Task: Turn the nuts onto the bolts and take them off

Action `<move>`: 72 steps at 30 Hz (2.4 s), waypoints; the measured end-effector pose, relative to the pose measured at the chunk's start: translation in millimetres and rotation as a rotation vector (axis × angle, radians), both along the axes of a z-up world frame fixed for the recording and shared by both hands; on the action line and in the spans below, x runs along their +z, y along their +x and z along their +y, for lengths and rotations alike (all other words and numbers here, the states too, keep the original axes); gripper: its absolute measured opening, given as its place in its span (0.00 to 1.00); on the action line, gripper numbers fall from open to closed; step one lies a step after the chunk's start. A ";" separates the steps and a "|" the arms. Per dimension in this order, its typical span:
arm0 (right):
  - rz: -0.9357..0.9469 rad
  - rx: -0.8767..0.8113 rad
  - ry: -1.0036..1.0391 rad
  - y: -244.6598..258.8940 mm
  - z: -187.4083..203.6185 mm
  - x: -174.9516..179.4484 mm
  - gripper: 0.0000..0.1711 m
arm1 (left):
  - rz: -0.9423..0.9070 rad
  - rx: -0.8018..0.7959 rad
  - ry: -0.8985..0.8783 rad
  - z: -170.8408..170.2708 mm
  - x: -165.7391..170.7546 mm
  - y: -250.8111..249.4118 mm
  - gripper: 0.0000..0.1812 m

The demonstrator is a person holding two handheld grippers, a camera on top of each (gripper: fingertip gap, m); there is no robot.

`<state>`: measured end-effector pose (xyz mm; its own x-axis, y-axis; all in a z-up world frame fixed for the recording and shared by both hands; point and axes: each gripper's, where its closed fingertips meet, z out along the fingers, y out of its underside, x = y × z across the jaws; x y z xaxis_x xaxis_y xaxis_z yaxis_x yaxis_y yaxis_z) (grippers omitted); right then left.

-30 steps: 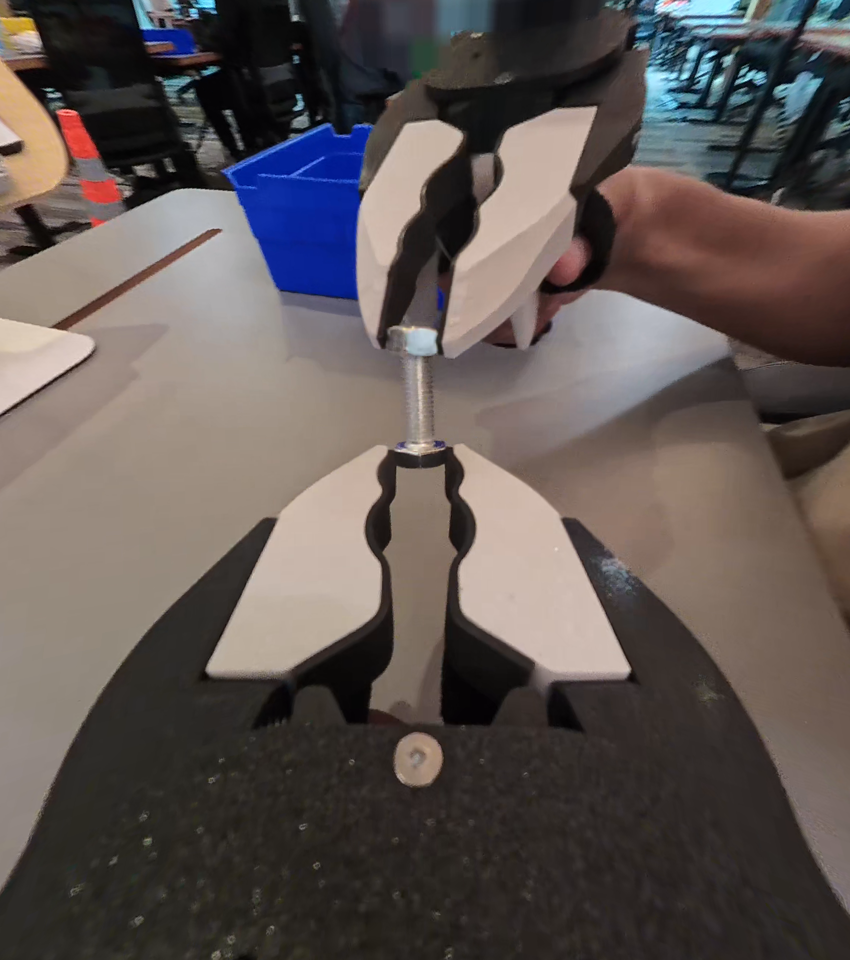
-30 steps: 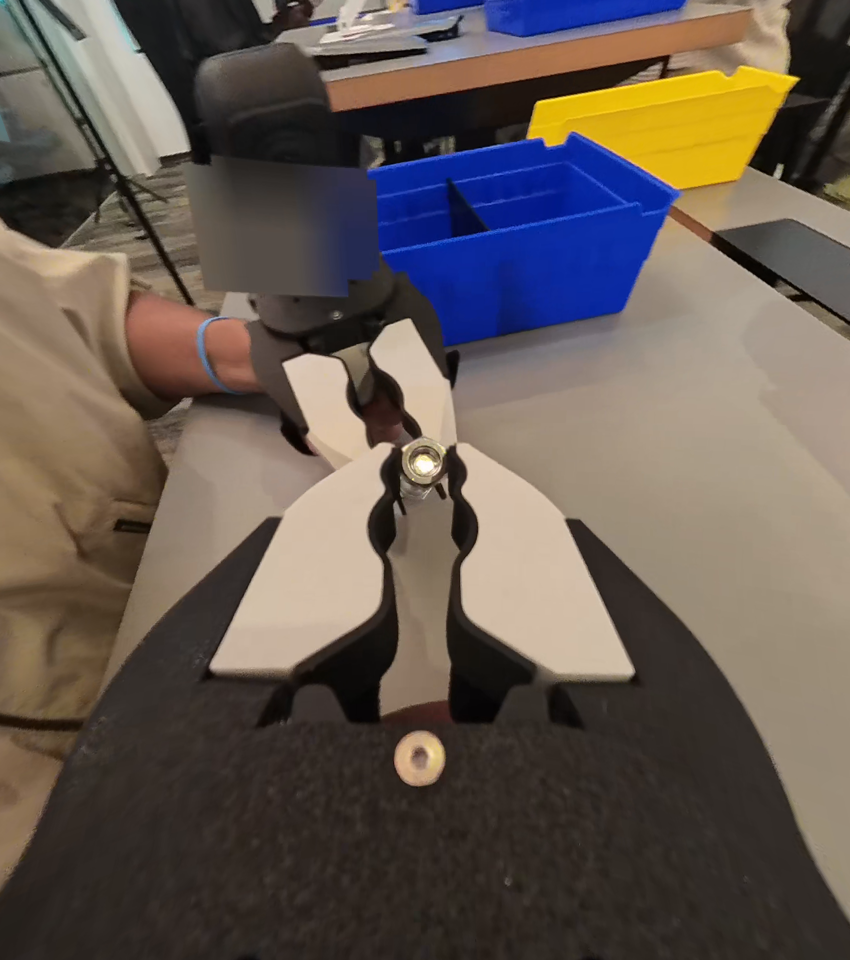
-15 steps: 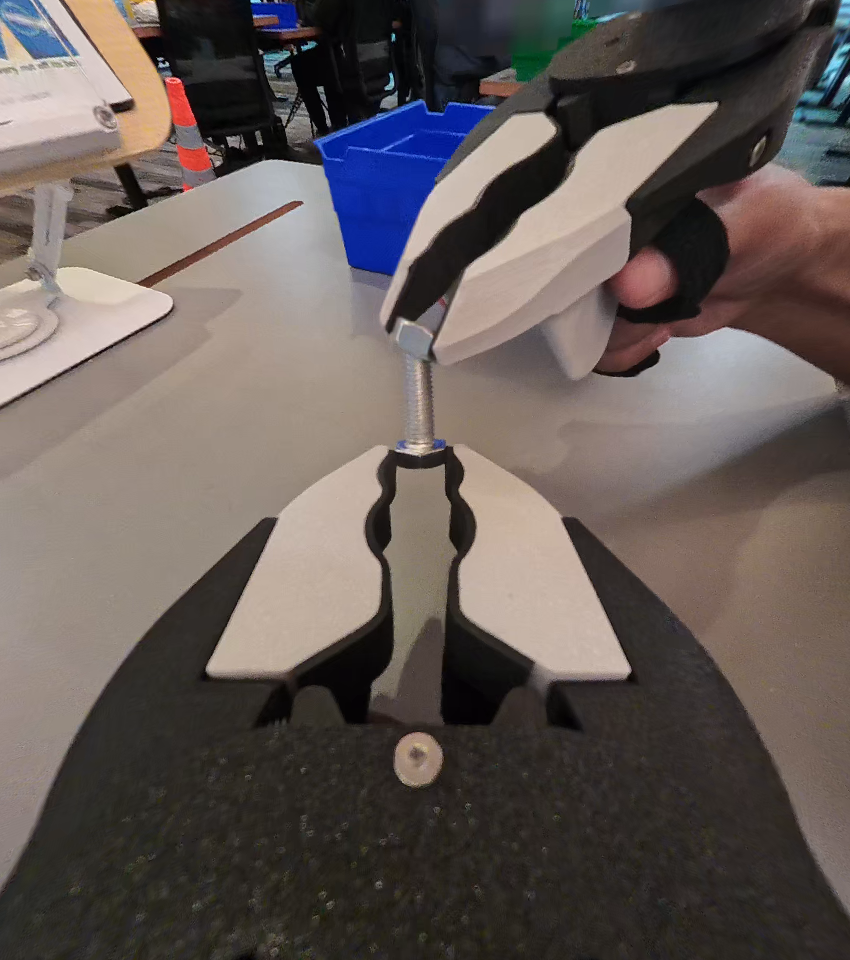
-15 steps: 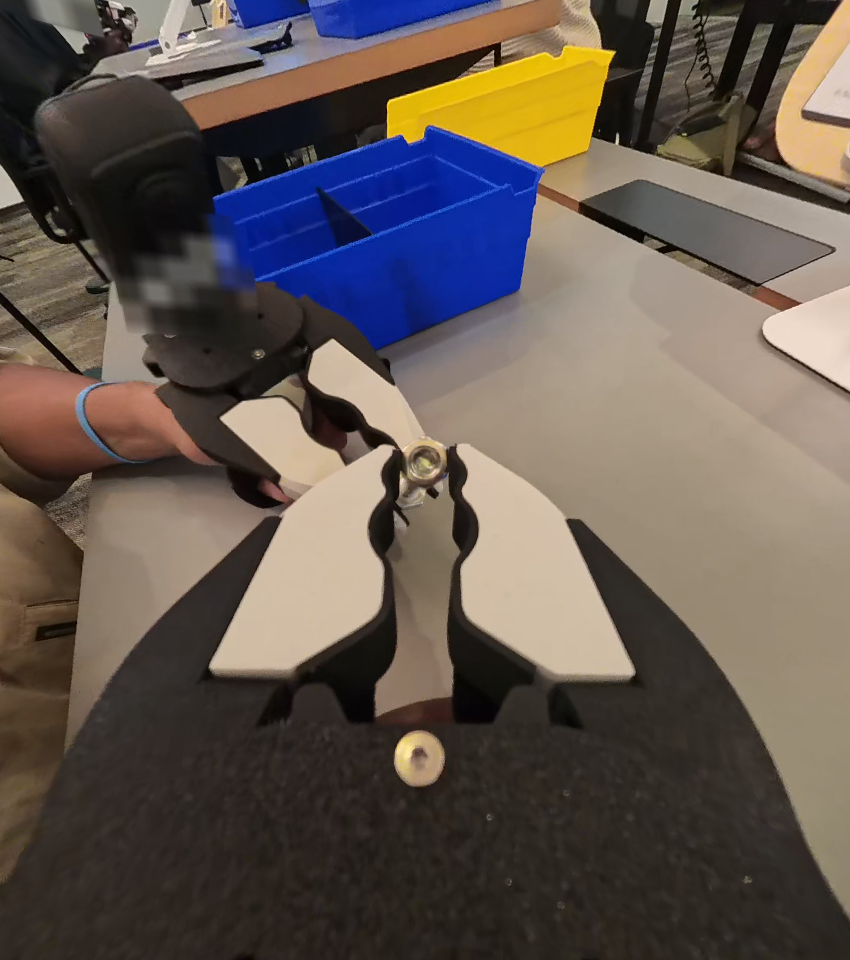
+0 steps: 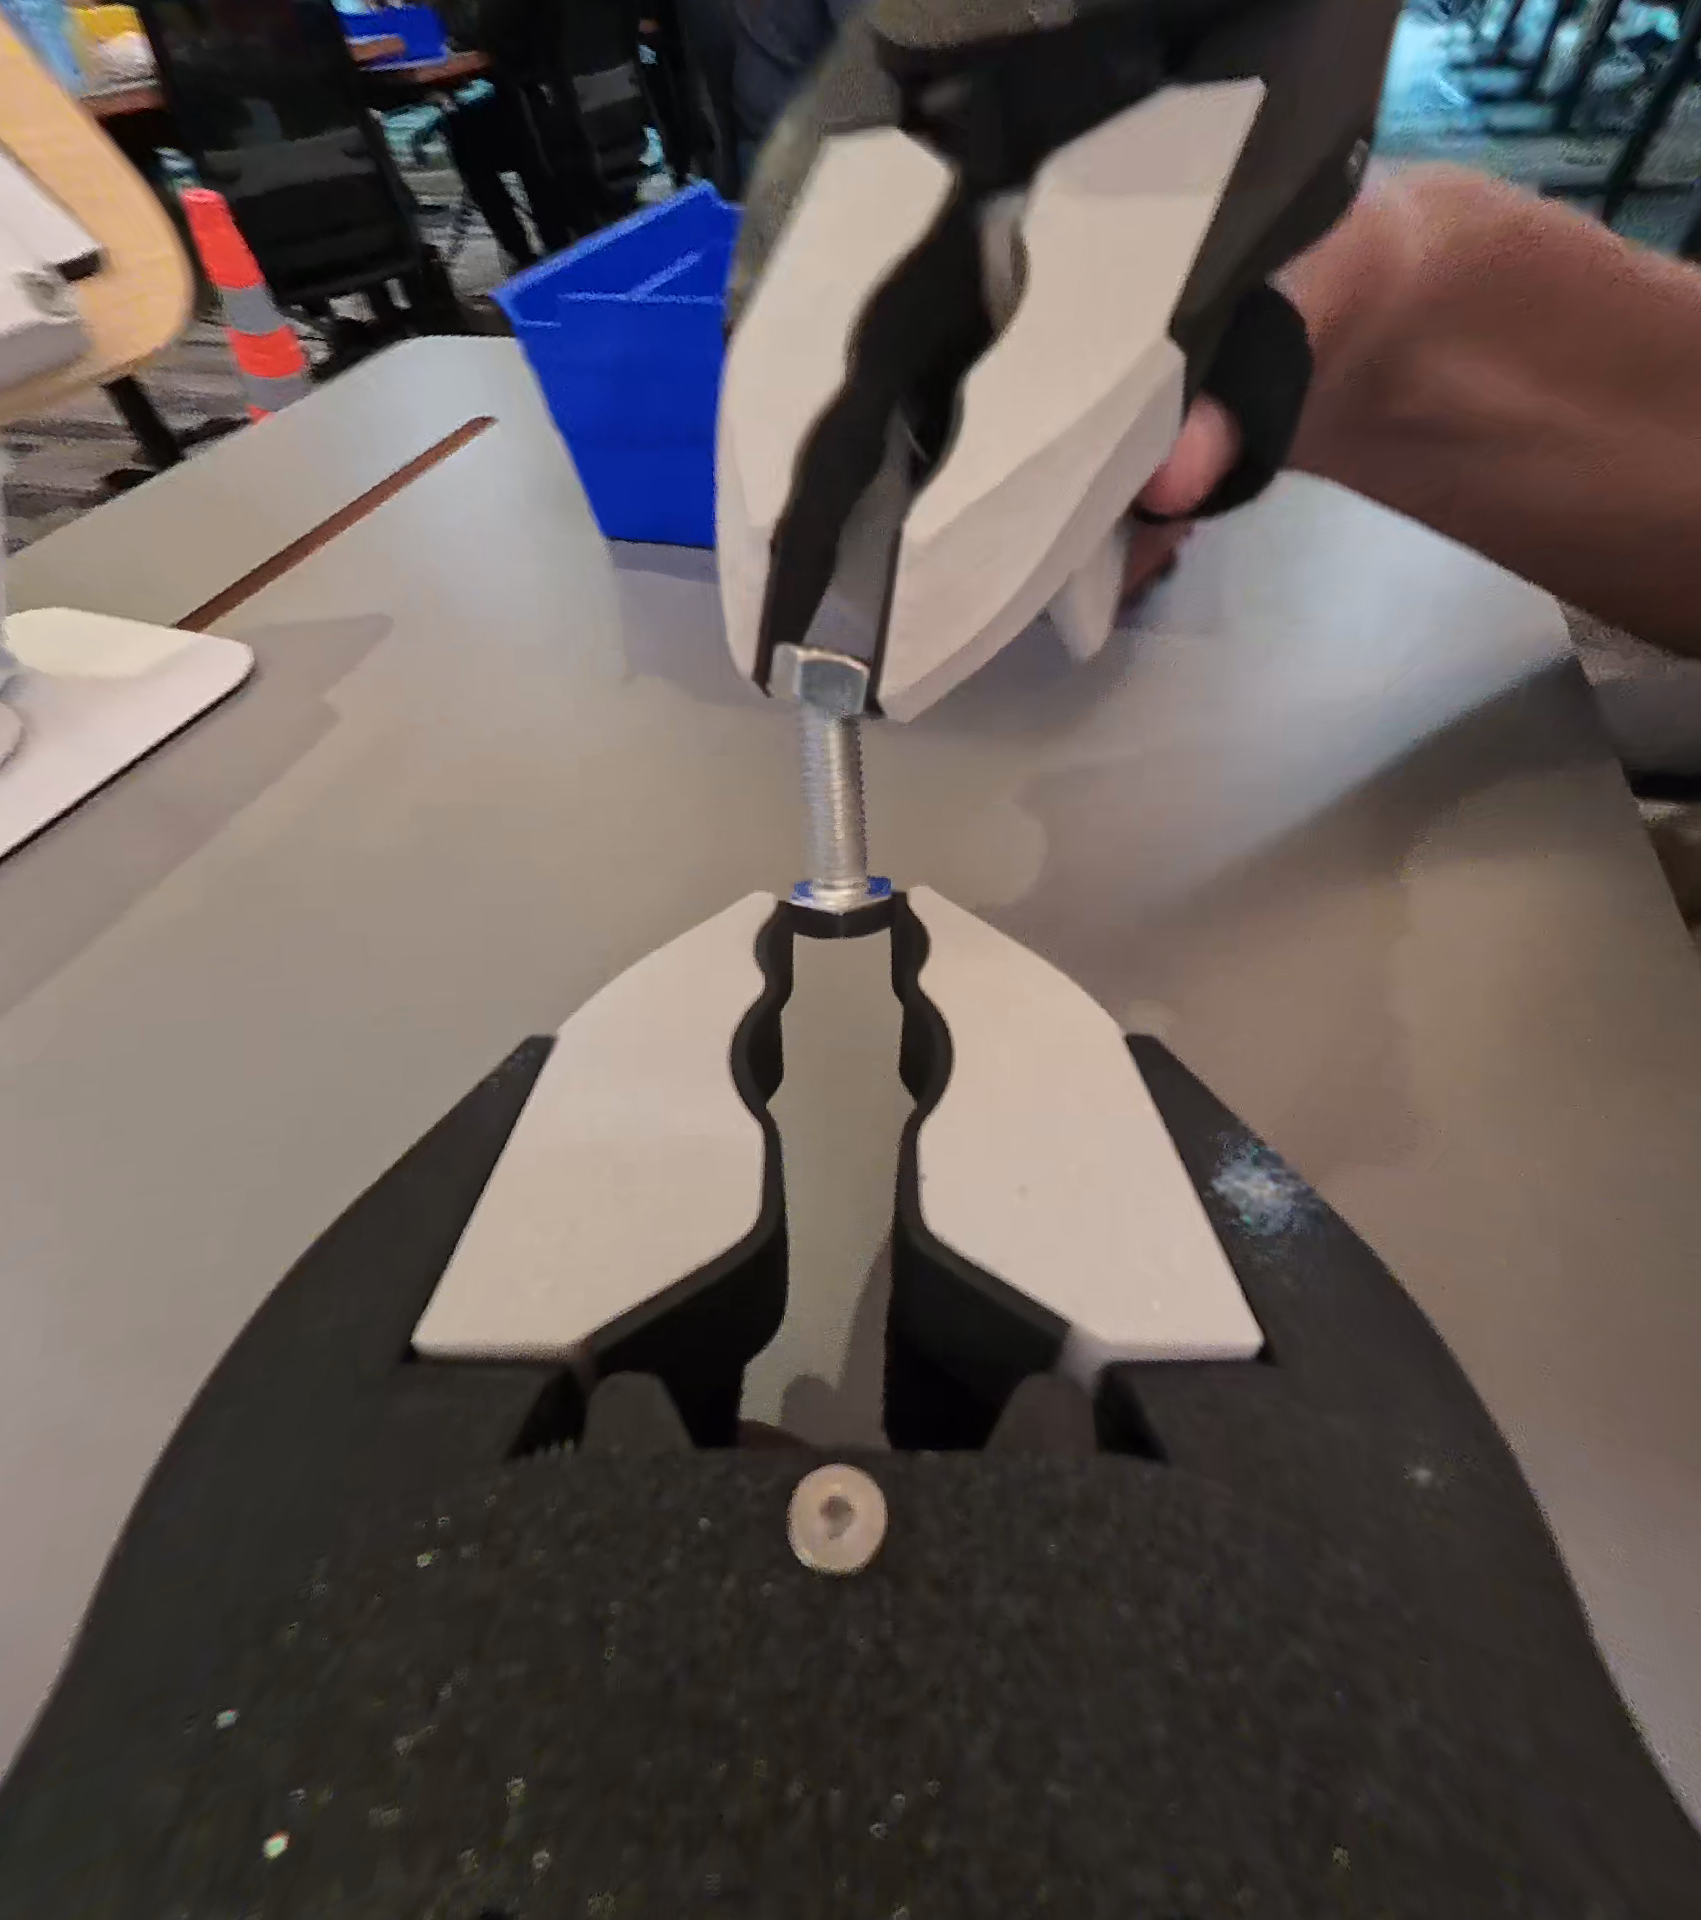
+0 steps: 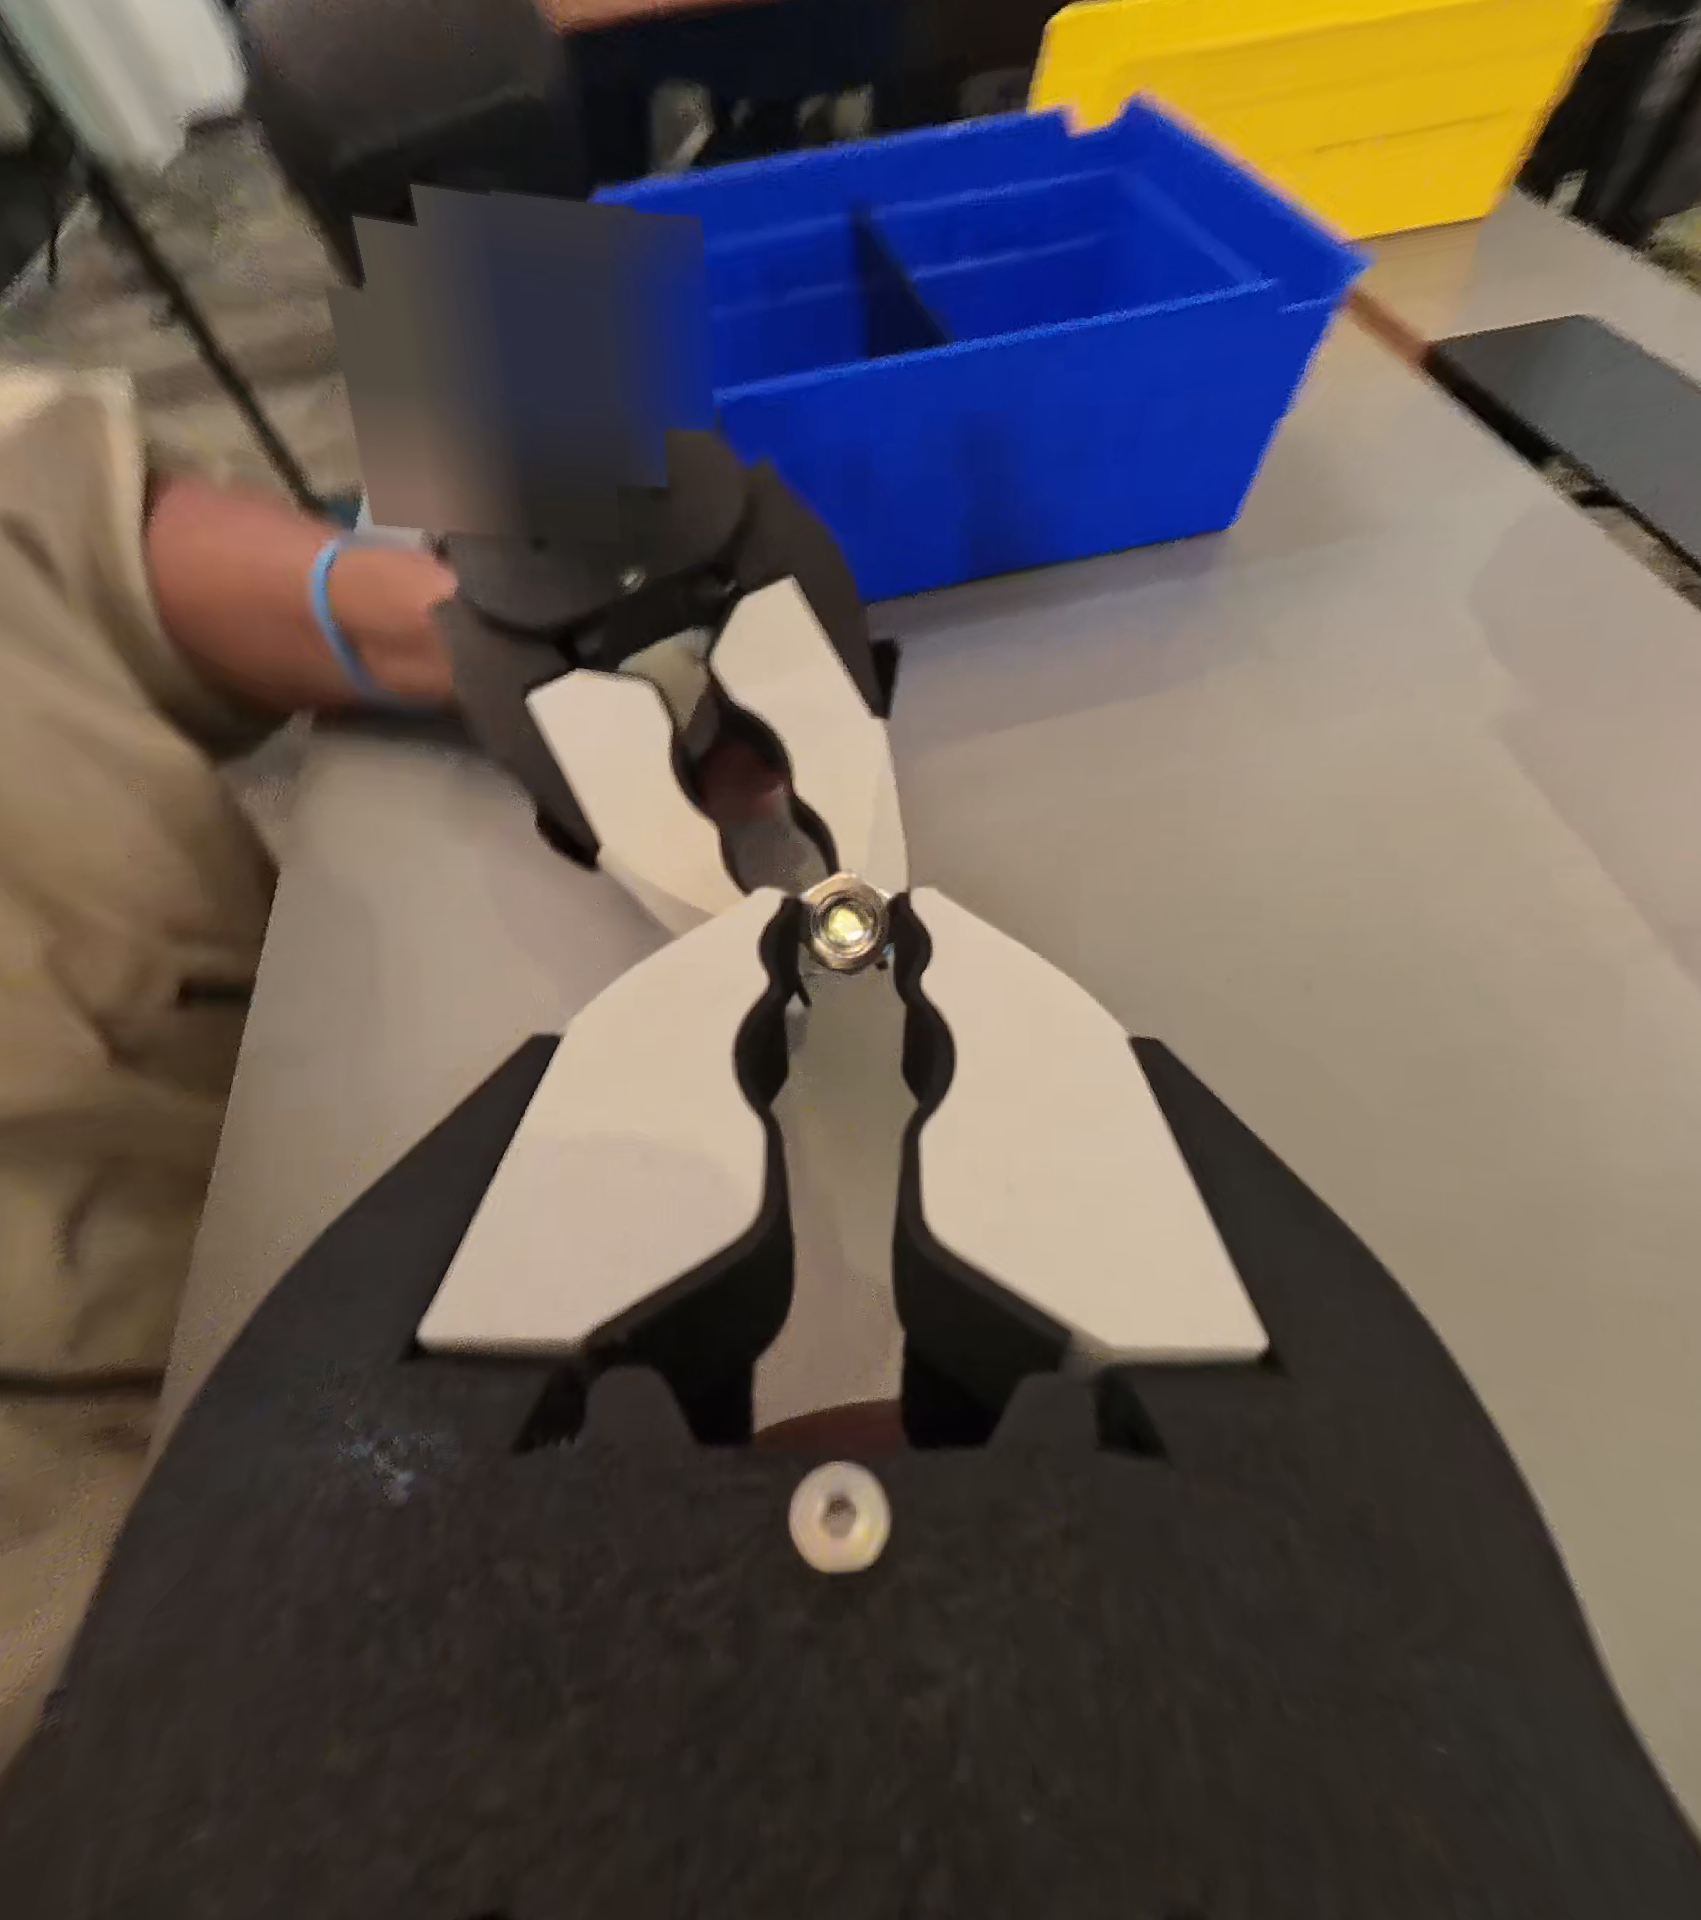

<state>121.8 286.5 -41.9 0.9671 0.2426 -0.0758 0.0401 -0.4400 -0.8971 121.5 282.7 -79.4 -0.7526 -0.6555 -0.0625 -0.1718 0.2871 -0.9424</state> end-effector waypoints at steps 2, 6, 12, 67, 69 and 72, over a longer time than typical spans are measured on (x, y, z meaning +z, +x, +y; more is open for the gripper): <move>-0.071 0.122 -0.057 -9.2 -9.1 -2.3 0.10 | 0.022 -0.075 0.007 -7.9 -1.7 -9.5 0.10; -0.128 0.350 -0.074 -33.0 -21.9 5.4 0.10 | 0.099 -0.266 -0.097 -22.1 6.4 -34.8 0.10; -0.071 0.660 -0.077 -80.5 -39.4 24.3 0.10 | 0.314 -0.645 -0.338 -43.5 28.0 -90.6 0.10; -0.014 -0.068 -0.064 -2.7 10.4 16.2 0.10 | 0.083 -0.072 -0.282 -4.3 21.7 -5.3 0.10; 0.001 -0.062 -0.053 -3.1 11.1 17.5 0.10 | 0.093 -0.083 -0.299 -3.9 23.0 -6.2 0.10; 0.027 -0.053 -0.041 -4.0 11.3 19.7 0.10 | 0.099 -0.095 -0.321 -4.2 25.4 -7.3 0.10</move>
